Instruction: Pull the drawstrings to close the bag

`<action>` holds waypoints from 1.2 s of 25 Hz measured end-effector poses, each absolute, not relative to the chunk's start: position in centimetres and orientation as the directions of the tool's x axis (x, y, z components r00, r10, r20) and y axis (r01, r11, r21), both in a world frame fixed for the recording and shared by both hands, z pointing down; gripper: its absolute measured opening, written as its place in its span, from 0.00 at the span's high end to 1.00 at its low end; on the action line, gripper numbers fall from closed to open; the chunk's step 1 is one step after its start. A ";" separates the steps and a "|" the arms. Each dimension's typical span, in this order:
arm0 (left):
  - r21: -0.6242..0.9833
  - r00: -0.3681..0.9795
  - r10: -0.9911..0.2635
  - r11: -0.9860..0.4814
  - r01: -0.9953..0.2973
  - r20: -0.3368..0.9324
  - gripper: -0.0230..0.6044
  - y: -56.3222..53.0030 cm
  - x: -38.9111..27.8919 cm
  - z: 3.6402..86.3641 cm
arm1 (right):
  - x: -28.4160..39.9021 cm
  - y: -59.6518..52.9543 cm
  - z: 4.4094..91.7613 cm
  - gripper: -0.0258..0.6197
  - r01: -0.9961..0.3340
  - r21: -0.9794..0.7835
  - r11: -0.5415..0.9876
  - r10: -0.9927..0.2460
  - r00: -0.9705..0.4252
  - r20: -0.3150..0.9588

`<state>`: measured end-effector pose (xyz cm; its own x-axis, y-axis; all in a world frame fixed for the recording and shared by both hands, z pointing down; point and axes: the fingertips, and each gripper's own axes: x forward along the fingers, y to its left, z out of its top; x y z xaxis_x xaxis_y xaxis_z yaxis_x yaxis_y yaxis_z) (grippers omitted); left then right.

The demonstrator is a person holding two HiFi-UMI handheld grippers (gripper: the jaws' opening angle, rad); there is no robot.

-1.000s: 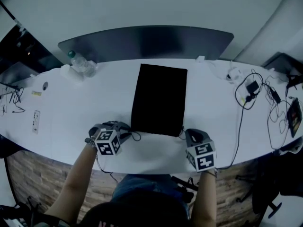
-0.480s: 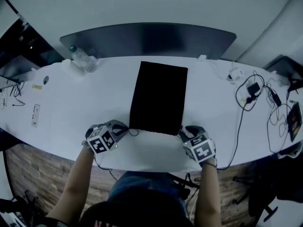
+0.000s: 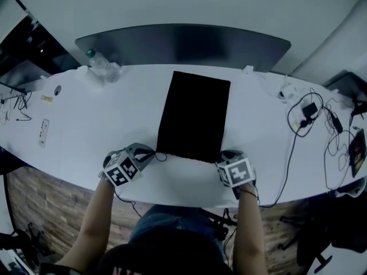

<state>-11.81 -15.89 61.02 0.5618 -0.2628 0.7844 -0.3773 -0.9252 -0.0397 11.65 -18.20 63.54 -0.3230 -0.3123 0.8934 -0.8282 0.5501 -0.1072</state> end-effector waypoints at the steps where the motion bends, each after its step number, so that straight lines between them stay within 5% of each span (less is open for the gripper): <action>1: -0.040 0.561 -0.269 -0.922 -0.385 0.783 0.96 -15.9 -11.9 61.0 | 11.8 -18.2 63.5 0.82 -0.831 -0.109 0.545 -0.317 -0.325 0.891; 5: -0.038 0.553 -0.294 -0.904 -0.426 0.779 0.96 -15.9 -12.1 60.5 | 12.2 -17.9 63.4 0.93 -0.847 -0.157 0.508 -0.316 -0.353 0.881; 18: -0.052 0.528 -0.345 -0.869 -0.491 0.776 0.95 -16.6 -12.6 60.9 | 12.9 -15.7 59.0 0.93 -0.814 -0.273 0.513 -0.369 -0.497 0.785; 30: 0.035 0.592 -0.389 -0.815 -0.578 0.706 0.96 -17.5 -12.8 58.9 | 16.1 -17.7 57.3 0.95 -0.919 -0.168 0.358 -0.546 -0.352 0.760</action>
